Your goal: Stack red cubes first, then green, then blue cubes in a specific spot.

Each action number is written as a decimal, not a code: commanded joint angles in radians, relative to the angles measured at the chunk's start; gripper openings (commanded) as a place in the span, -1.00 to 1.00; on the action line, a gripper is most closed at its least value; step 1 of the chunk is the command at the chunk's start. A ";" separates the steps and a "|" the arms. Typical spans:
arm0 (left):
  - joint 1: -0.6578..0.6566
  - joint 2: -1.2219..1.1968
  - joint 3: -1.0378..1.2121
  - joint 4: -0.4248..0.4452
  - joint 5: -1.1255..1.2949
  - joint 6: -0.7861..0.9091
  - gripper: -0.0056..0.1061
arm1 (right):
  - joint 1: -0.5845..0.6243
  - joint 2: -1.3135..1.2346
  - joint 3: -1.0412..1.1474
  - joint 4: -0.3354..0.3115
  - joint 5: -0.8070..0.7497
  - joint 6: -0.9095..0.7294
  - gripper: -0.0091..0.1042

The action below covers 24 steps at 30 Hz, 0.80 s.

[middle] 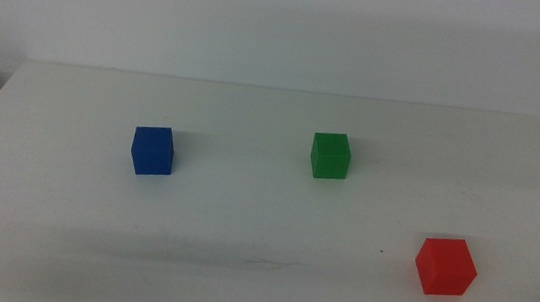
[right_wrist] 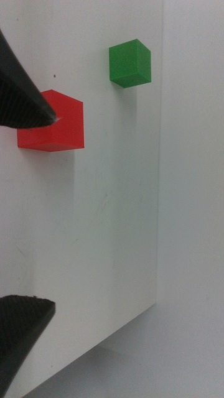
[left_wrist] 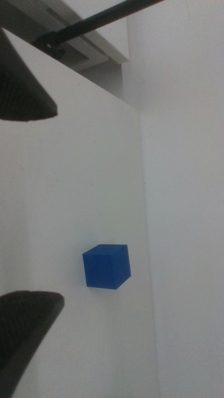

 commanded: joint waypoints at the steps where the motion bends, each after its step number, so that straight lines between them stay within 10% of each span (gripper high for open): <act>1: -0.002 -0.021 -0.003 -0.008 -0.081 -0.011 0.78 | -0.006 -0.020 -0.018 0.012 -0.081 0.000 0.69; 24: -0.002 -0.021 -0.003 -0.008 -0.081 -0.011 0.78 | -0.006 0.388 -0.279 0.181 0.068 -0.041 0.69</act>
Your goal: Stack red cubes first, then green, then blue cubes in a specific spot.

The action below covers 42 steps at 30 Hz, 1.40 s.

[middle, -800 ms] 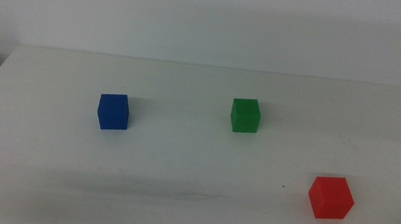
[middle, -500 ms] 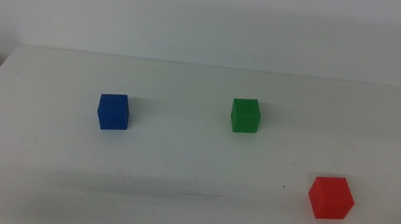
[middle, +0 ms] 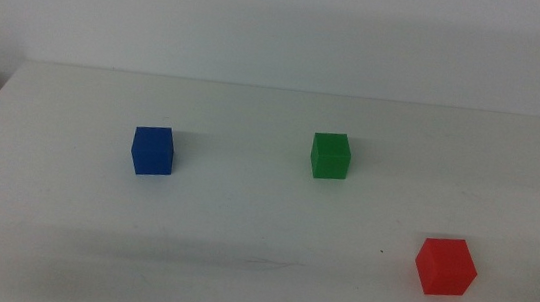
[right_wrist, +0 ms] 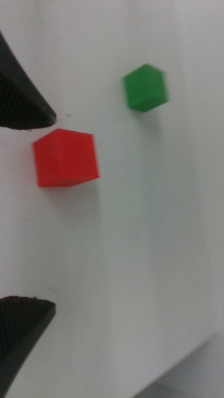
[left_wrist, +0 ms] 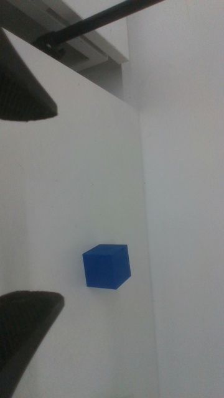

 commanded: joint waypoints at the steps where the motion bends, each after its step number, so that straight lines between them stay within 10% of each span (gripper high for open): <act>1: -0.002 -0.021 -0.003 -0.008 -0.081 -0.011 0.78 | -0.006 0.097 -0.103 0.004 -0.003 -0.054 0.69; 10: -0.002 -0.021 -0.003 -0.008 -0.081 -0.011 0.78 | -0.006 0.457 -0.475 0.113 0.410 -0.224 0.69; 20: -0.002 -0.021 -0.003 -0.008 -0.081 -0.011 0.78 | -0.006 0.631 -0.551 0.203 0.355 -0.212 0.69; 35: -0.002 -0.021 -0.003 -0.008 -0.081 -0.011 0.78 | 0.010 0.905 -0.761 0.198 0.503 -0.166 0.69; 42: -0.002 -0.021 -0.003 -0.008 -0.081 -0.011 0.78 | 0.131 1.082 -0.840 0.066 0.511 -0.087 0.69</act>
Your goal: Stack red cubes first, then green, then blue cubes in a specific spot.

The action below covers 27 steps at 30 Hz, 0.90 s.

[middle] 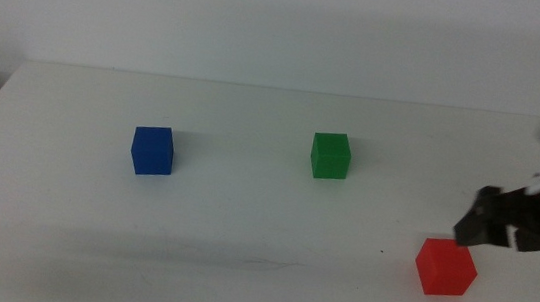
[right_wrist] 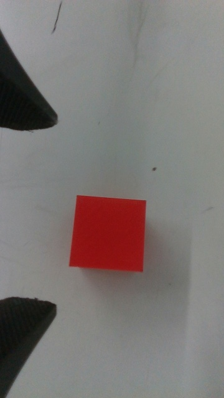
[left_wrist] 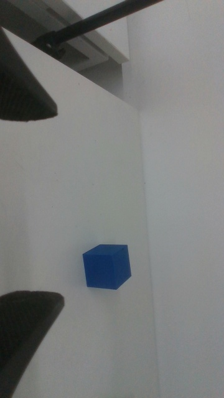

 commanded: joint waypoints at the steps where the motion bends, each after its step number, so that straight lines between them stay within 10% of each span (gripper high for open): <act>1: -0.002 -0.021 -0.003 -0.008 -0.081 -0.011 0.78 | 0.044 0.028 -0.057 -0.077 -0.020 0.049 0.69; 8: -0.002 -0.021 -0.003 -0.008 -0.081 -0.011 0.78 | 0.138 0.151 -0.103 -0.259 -0.044 0.212 0.69; 19: -0.002 -0.021 -0.003 -0.008 -0.081 -0.011 0.78 | 0.150 0.302 -0.103 -0.271 -0.158 0.233 0.60; 27: -0.002 -0.021 -0.003 -0.008 -0.081 -0.011 0.78 | 0.150 0.335 -0.104 -0.293 -0.153 0.234 -0.36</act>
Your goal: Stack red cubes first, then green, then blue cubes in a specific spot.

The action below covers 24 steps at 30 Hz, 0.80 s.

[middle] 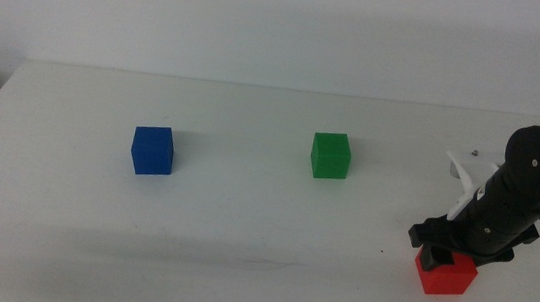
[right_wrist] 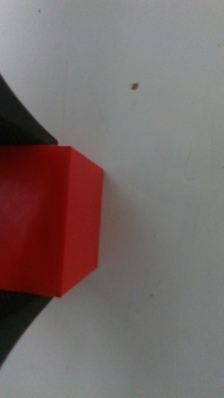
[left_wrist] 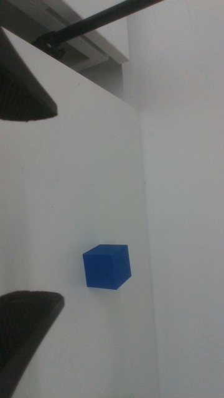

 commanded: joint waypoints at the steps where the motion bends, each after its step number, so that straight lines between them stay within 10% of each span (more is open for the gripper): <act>1: -0.002 -0.021 -0.003 -0.008 -0.081 -0.011 0.78 | -0.001 -0.042 -0.031 -0.017 -0.004 0.001 -0.56; 3: -0.002 -0.021 -0.003 -0.008 -0.081 -0.011 0.78 | 0.006 -0.042 -0.057 -0.019 0.042 0.002 -0.87; 14: -0.002 -0.021 -0.003 -0.008 -0.081 -0.011 0.78 | 0.239 0.027 -0.358 -0.164 0.230 0.402 -0.86; 24: -0.002 -0.021 -0.003 -0.008 -0.081 -0.011 0.78 | 0.395 0.196 -0.643 -0.160 0.351 0.541 -0.86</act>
